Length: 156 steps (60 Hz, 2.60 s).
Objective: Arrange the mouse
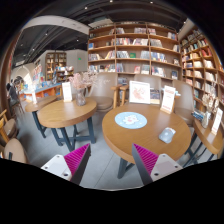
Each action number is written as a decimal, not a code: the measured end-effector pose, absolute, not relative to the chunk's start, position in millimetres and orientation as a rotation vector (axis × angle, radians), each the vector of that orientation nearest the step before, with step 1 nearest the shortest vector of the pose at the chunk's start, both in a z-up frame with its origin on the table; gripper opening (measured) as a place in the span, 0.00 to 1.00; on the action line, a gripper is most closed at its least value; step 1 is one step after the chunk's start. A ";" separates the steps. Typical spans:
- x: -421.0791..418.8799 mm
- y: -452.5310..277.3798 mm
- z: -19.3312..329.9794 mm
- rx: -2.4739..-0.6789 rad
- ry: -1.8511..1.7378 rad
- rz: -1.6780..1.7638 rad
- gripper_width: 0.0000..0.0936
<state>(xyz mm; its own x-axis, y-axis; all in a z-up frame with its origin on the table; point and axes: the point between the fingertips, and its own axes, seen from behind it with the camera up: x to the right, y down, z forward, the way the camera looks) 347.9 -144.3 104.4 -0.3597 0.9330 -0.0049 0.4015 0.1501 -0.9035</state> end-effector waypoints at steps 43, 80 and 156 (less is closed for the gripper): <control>262.6 54.1 53.0 -1.525 -1.609 0.883 0.91; 161.8 68.3 5.4 -1.602 -1.652 0.830 0.91; 40.4 67.0 9.5 -1.727 -1.627 0.814 0.49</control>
